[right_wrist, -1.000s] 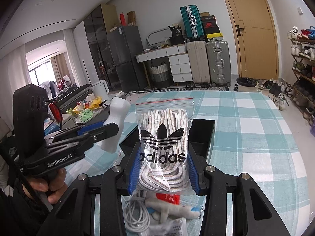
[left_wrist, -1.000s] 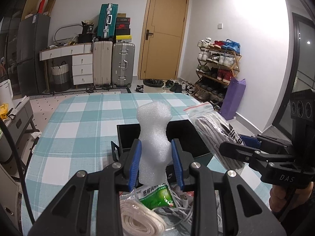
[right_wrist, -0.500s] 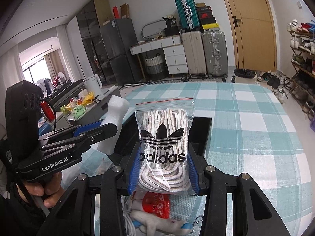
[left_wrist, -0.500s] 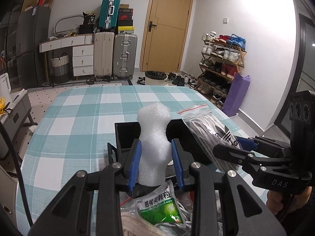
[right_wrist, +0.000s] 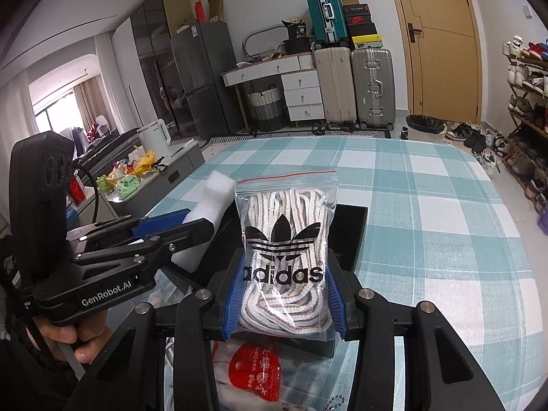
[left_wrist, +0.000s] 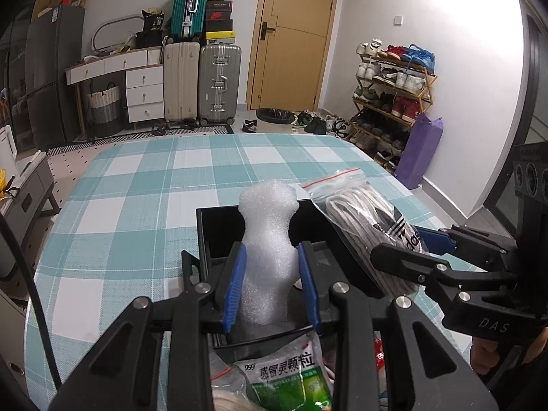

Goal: Organize soft objects
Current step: 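Carry the foam piece and adidas bag over the black box with both grippers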

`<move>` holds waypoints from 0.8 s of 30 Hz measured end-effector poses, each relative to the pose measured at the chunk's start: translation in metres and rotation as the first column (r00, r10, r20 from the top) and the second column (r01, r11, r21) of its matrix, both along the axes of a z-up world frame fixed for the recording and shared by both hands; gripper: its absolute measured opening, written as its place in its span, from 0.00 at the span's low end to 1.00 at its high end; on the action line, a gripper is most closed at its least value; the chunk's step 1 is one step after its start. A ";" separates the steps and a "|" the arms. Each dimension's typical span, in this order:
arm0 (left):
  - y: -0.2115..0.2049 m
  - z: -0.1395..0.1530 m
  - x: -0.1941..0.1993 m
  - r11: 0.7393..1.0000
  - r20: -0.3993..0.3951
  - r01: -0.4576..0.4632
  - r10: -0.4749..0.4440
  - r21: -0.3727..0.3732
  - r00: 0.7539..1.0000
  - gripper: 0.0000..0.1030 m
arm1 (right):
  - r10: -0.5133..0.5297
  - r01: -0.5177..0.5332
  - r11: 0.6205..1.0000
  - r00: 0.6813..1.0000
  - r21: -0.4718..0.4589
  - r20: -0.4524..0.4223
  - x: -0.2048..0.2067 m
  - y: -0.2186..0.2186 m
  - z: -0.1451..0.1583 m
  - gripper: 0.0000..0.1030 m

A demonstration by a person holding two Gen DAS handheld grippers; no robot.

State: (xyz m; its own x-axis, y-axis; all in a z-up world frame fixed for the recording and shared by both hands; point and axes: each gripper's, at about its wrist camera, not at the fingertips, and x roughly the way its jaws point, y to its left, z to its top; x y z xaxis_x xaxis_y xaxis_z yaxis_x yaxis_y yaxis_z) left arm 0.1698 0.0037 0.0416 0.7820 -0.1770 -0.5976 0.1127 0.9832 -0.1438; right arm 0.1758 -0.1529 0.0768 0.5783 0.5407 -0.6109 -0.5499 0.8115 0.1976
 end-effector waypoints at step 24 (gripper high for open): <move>0.003 -0.018 0.013 1.000 -0.057 0.000 0.001 0.018 0.998 0.30 | 0.025 -0.024 0.998 1.000 -0.059 0.008 0.025 0.018 -0.017 0.42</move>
